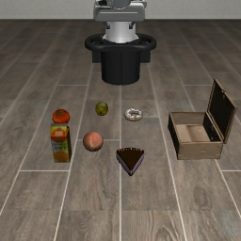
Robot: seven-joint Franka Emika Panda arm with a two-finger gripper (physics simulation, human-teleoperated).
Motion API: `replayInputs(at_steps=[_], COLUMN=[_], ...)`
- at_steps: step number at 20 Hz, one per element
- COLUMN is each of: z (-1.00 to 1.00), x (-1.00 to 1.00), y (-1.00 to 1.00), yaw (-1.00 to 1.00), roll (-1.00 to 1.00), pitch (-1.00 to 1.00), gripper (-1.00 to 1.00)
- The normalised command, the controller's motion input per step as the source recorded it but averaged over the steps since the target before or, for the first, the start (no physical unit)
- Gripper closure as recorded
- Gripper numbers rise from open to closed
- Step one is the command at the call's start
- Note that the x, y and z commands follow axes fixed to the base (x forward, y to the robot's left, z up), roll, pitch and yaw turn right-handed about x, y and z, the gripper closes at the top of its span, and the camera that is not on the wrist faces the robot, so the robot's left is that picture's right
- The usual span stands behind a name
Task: Pick up the kiwi and place it in the box
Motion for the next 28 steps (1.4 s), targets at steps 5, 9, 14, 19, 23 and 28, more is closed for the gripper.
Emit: replayInputs(at_steps=[5,9,14,19,23,28], z=[0.00,0.00,0.00,0.00,0.00,-0.60], x=[1.00,1.00,1.00,0.60,0.00,-0.40], y=[0.00,0.00,0.00,-0.40,-1.00,0.00], yaw=[0.00,0.00,0.00,0.00,0.00,0.00], roll=[0.00,0.00,0.00,0.00,0.00,0.00], pitch=[0.00,0.00,0.00,0.00,0.00,0.00], gripper=[-1.00,-1.00,-1.00,-1.00,-1.00,-1.00])
